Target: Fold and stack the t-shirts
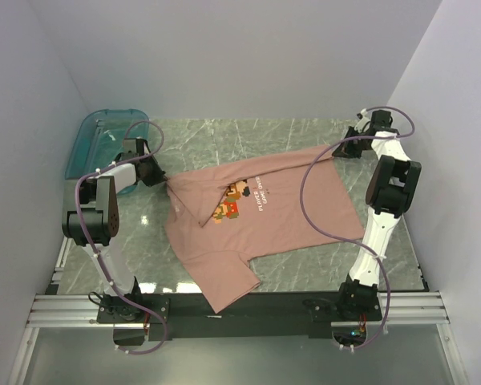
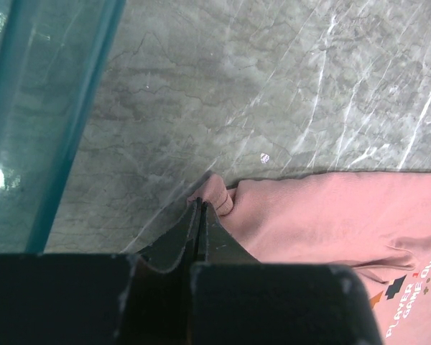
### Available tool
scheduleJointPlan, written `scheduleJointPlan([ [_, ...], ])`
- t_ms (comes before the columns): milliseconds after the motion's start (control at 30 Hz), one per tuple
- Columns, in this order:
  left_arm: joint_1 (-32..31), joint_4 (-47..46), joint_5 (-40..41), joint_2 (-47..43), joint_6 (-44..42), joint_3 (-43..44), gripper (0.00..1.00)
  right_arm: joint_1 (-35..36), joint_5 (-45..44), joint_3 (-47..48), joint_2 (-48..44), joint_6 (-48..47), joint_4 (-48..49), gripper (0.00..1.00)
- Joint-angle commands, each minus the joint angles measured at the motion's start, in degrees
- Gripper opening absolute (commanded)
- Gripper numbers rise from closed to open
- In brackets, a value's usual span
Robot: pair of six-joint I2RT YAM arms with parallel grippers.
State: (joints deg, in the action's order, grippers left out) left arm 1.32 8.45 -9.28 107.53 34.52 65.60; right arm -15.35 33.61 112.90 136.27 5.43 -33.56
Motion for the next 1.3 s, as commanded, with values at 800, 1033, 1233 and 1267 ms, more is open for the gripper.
scheduleJointPlan([
  [800, -0.09, 1.66, -5.57, -9.60, -2.70, 5.59, 0.40, -1.79, -3.64, -6.63, -11.18, -7.10, 2.27, 0.54],
  [1033, -0.44, 2.89, -9.44, -19.80, -6.48, 1.20, 0.51, -0.99, 3.30, -14.19, -18.31, -10.96, 2.62, 0.58],
  [1233, -4.13, 7.02, -15.94, -22.80, -10.88, -2.58, 0.52, 2.86, 12.18, -20.34, -25.95, -17.03, 0.43, 0.58],
  [1267, -4.83, 7.20, -16.21, -23.06, -11.40, -3.02, 0.53, 3.48, 12.71, -21.14, -27.10, -18.16, 0.34, 0.58],
])
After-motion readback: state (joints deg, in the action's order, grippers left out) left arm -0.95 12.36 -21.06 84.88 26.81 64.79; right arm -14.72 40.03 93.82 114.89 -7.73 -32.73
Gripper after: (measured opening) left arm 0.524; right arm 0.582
